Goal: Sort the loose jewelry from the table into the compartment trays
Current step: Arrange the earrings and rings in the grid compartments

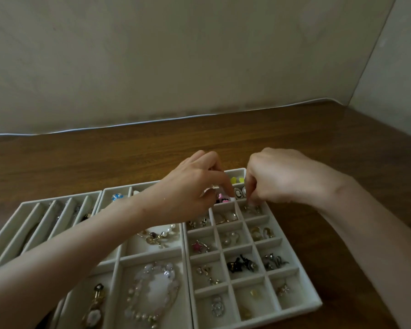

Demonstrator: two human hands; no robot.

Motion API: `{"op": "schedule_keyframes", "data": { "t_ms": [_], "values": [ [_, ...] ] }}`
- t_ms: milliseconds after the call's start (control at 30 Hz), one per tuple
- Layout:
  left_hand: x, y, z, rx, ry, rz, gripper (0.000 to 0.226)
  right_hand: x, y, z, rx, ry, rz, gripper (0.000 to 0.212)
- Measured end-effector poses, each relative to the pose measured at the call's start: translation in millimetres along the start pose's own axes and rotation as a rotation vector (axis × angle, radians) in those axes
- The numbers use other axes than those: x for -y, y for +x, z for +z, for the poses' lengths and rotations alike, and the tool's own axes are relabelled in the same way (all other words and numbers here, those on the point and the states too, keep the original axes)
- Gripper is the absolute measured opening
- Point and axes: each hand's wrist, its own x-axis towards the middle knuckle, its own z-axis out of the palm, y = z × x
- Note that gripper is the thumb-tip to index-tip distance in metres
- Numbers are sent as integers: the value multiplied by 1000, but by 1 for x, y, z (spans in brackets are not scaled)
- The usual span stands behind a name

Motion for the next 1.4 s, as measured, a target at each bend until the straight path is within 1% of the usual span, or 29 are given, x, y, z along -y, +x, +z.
{"op": "schedule_keyframes", "data": {
  "t_ms": [100, 167, 200, 300, 367, 500, 633, 767, 933, 1100, 1233, 1400],
  "values": [
    [1, 0, 0, -27, -10, -6, 31, 9, 1, 4, -13, -78, -42, 9],
    [0, -1, -1, -12, -2, 23, 36, 9, 0, 4, -11, -84, -53, 5],
    [-1, -1, -1, 10, 4, 38, 40, 5, 0, 4, 2, -70, -53, 6],
    [-6, 0, 0, 90, 7, 61, 51, -10, -2, 5, 64, 56, -49, 22],
    [-8, 1, 3, 108, 15, 63, 55, -20, -4, 8, 74, 162, -61, 25],
    [-12, 5, 10, 146, 77, 70, 52, -29, -5, 18, 39, 291, -81, 22],
    [-14, 9, 16, 80, 119, 100, 49, -31, -7, 22, 4, 303, -87, 21],
    [-14, 15, 20, 40, 149, 139, 37, -31, -11, 21, 10, 284, -74, 20],
    [-10, 17, 18, 12, 160, 149, 44, -27, -11, 24, -3, 283, -77, 21],
    [-6, 16, 15, -13, 139, 136, 47, -32, -13, 20, -38, 354, -104, 22],
    [-7, 14, 12, 6, 99, 136, 49, -36, -15, 17, -43, 330, -104, 26],
    [-10, 12, 12, 58, 95, 140, 48, -31, -14, 19, -24, 308, -82, 24]
  ]
}}
